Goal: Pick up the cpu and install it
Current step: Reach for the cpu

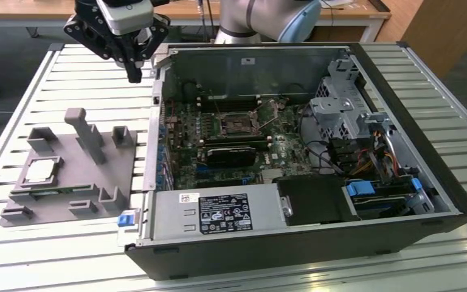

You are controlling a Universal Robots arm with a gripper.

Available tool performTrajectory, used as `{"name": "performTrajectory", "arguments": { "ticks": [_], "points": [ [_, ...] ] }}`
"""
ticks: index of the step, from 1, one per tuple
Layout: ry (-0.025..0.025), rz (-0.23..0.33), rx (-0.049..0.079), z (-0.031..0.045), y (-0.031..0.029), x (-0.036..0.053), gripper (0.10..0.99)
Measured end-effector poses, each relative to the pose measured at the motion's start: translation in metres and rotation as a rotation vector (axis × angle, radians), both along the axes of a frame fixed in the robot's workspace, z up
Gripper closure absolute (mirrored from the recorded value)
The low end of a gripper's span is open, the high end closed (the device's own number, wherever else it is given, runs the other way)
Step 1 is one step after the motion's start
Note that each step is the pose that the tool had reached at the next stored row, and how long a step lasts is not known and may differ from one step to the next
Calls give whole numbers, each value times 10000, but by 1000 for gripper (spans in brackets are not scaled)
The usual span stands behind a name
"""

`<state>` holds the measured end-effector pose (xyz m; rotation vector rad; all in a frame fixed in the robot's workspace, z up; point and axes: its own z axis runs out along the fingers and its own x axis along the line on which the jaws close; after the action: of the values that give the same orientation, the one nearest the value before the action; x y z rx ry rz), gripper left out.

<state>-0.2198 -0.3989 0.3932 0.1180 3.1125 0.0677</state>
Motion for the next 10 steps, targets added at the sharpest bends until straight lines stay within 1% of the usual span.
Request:
{"name": "performTrajectory", "arguments": {
  "ticks": [10],
  "points": [
    [1,-1,-1,0,0,-86,980]
  ]
}}
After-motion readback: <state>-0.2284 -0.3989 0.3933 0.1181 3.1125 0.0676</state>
